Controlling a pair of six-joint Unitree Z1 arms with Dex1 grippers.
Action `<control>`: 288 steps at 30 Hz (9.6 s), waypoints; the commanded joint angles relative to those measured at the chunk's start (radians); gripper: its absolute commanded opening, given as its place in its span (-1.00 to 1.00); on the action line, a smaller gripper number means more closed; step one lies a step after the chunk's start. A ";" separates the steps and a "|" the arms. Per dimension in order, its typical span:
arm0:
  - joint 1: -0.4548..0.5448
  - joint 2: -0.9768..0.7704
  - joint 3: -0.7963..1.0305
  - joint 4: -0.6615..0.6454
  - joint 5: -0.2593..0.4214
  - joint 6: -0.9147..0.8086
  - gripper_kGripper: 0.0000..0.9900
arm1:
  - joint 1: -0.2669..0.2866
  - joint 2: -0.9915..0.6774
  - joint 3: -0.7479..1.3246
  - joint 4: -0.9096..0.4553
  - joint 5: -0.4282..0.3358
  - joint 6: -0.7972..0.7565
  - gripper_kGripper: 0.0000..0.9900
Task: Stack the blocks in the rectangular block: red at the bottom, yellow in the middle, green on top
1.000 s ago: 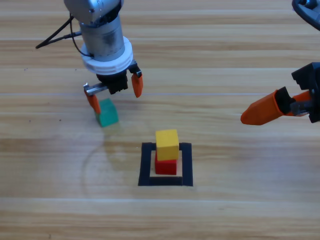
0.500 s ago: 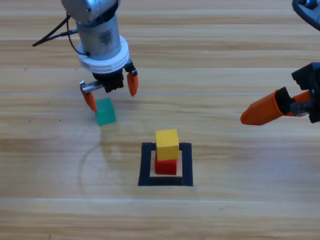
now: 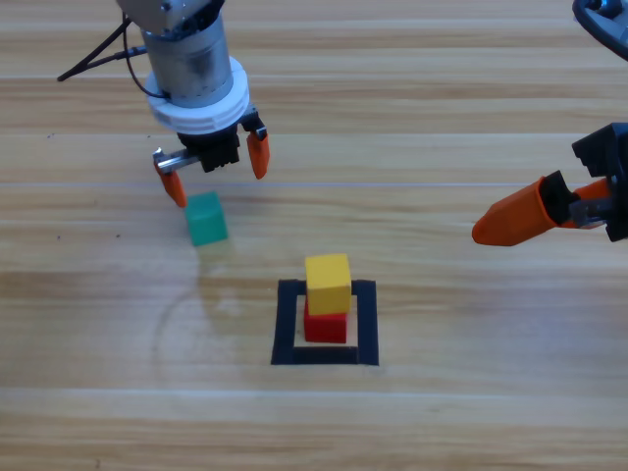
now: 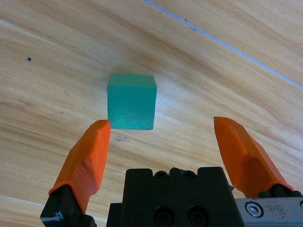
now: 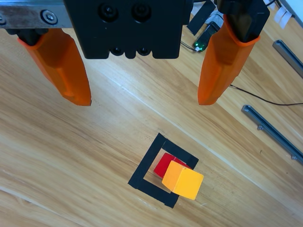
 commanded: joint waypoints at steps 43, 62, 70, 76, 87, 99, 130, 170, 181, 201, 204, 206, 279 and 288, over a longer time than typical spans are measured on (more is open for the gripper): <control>0.057 -0.029 0.177 -0.136 0.007 0.087 0.88 | -0.019 0.017 0.014 -0.005 0.006 0.007 1.00; 0.047 0.075 0.088 -0.136 -0.022 0.297 0.88 | -0.019 0.017 0.014 -0.004 0.006 0.006 1.00; 0.039 0.126 0.066 -0.125 -0.032 0.432 0.88 | -0.019 0.017 0.014 -0.004 0.006 0.007 1.00; 0.024 0.153 0.027 -0.087 -0.029 0.449 0.88 | -0.019 0.016 0.012 -0.001 0.007 0.007 1.00; 0.011 0.185 -0.053 0.024 -0.029 0.469 0.17 | -0.019 0.014 0.012 -0.001 0.007 0.007 1.00; -0.036 0.161 -0.280 0.186 -0.105 0.570 -0.90 | -0.019 0.011 0.015 0.001 0.014 -0.002 1.00; -0.325 -0.065 -0.256 0.293 -0.039 0.209 -0.92 | -0.019 -0.041 0.025 0.001 0.007 -0.020 1.00; -0.400 0.044 -0.219 0.293 0.045 0.085 -0.92 | -0.019 -0.039 0.026 0.001 0.012 -0.020 1.00; -0.400 0.058 -0.222 0.293 0.043 0.078 -0.92 | -0.019 -0.039 0.026 0.001 0.012 -0.020 1.00; -0.400 0.066 -0.230 0.293 0.024 -0.005 -0.91 | -0.019 -0.036 0.026 0.001 0.012 -0.020 1.00; -0.400 0.070 -0.228 0.293 0.024 -0.010 -0.91 | -0.019 -0.036 0.026 0.001 0.012 -0.020 1.00; -0.400 0.076 -0.230 0.293 0.024 -0.010 -0.91 | -0.019 -0.036 0.026 0.001 0.012 -0.020 1.00; -0.685 -0.582 0.487 -0.099 0.412 0.062 0.92 | -0.019 -0.027 0.020 -0.004 -0.026 -0.022 1.00; -0.685 -0.612 0.528 -0.125 0.422 0.078 1.00 | -0.019 -0.024 0.020 -0.005 -0.026 -0.022 1.00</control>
